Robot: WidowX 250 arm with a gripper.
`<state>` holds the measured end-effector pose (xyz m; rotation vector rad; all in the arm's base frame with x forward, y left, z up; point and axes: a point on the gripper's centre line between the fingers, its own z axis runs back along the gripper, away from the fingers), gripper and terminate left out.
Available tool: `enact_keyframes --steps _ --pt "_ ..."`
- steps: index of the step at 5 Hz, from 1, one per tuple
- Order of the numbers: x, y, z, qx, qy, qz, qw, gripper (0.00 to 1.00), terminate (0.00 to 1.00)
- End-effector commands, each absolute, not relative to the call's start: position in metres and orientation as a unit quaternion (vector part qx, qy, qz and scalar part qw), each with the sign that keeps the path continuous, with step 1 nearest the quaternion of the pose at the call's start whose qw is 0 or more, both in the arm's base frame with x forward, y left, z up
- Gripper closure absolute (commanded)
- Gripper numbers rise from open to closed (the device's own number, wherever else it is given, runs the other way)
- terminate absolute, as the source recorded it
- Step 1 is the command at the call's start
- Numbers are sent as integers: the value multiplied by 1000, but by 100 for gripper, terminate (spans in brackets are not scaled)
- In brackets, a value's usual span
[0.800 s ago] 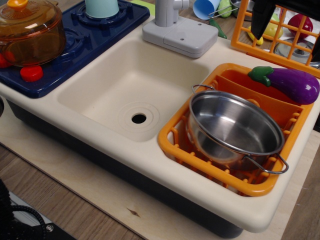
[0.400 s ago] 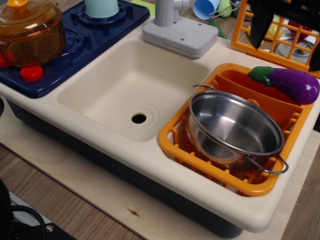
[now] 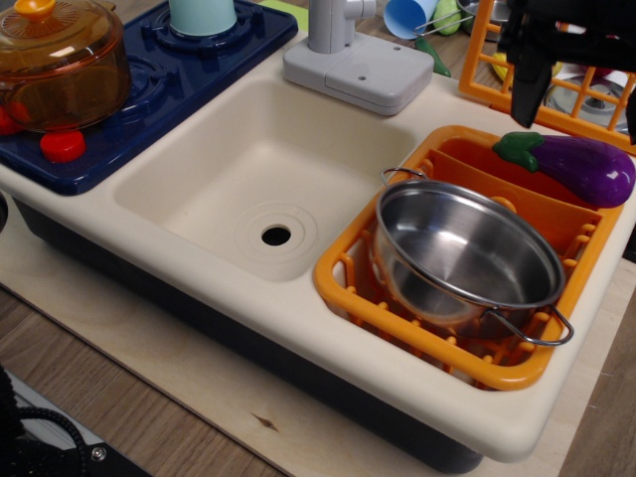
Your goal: Put eggplant into pan
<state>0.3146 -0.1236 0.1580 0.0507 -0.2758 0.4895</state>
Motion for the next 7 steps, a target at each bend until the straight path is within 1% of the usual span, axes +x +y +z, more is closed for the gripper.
enact_keyframes --steps 1,2,4,5,6,7 --pt "327 -127 162 11 -153 341 927 0 0" --pt "333 -120 151 -10 -143 369 918 0 0" --pt "334 -121 126 -20 -133 383 914 0 0" --pt "334 -118 116 -34 -116 383 916 0 0" --pt "328 -124 108 -21 -112 375 920 100 0" --pt "327 -124 120 -14 -111 362 925 100 0"
